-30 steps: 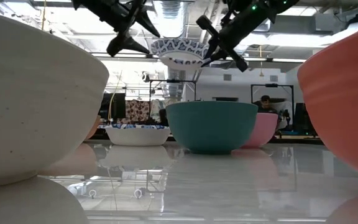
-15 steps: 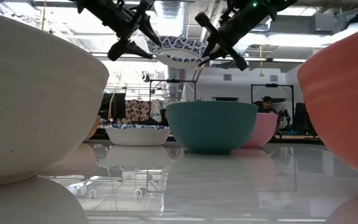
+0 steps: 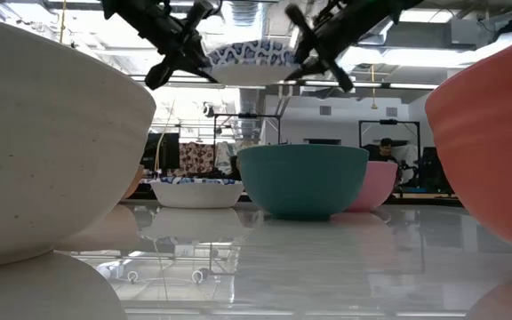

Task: Nest bowls inside each other
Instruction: Stack the top white patterned bowl on top of the middle white patterned bowl, then stack the bottom white patterned bowl on top of the other white patterned bowl

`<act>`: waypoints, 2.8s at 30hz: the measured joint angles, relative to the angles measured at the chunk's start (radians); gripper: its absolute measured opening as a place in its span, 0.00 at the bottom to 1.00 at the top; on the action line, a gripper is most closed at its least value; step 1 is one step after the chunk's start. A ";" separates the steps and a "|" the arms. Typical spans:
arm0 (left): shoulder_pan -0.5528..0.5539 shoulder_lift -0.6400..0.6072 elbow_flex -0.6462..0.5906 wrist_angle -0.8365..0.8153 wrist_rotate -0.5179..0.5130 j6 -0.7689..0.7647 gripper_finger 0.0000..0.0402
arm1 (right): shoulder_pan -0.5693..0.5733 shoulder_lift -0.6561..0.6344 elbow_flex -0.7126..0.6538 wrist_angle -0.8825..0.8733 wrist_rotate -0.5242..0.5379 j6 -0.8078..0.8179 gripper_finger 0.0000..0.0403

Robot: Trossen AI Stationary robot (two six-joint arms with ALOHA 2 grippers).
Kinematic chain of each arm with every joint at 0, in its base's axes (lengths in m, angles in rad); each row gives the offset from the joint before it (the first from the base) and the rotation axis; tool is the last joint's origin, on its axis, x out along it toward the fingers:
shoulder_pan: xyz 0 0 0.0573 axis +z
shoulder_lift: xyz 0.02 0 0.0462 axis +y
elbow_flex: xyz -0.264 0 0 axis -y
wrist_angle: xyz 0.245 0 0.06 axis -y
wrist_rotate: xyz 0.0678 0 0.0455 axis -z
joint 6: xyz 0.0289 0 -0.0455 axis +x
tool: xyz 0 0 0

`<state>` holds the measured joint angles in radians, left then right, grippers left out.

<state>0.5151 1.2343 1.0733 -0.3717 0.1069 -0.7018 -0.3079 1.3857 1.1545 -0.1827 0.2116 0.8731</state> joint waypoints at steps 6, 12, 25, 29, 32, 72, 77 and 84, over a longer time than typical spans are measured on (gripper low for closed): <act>0.053 -0.014 0.002 -0.029 0.087 -0.030 0.00 | -0.037 -0.087 0.000 -0.046 -0.060 -0.087 0.13; 0.065 -0.014 -0.002 -0.059 0.072 -0.033 0.00 | -0.040 -0.119 0.000 -0.125 -0.118 -0.126 0.22; 0.078 -0.005 -0.003 -0.358 0.143 0.105 0.00 | -0.042 -0.215 0.000 -0.272 -0.127 -0.123 0.52; 0.078 -0.004 -0.053 -0.313 0.161 0.099 0.00 | -0.041 -0.225 0.000 -0.282 -0.128 -0.136 0.50; 0.077 -0.004 -0.116 -0.289 0.177 0.088 0.00 | -0.026 -0.216 0.000 -0.285 -0.128 -0.138 0.49; 0.040 -0.004 -0.263 -0.071 0.089 0.107 0.41 | -0.012 -0.202 0.000 -0.315 -0.129 -0.169 0.48; 0.056 -0.004 -0.263 -0.111 0.087 0.125 0.44 | -0.012 -0.202 0.000 -0.318 -0.132 -0.176 0.48; 0.056 -0.003 -0.240 -0.168 0.091 0.203 0.45 | -0.012 -0.202 0.000 -0.320 -0.132 -0.179 0.48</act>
<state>0.5711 1.2308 0.8337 -0.5398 0.1975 -0.4988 -0.3202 1.1835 1.1545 -0.5024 0.0795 0.6940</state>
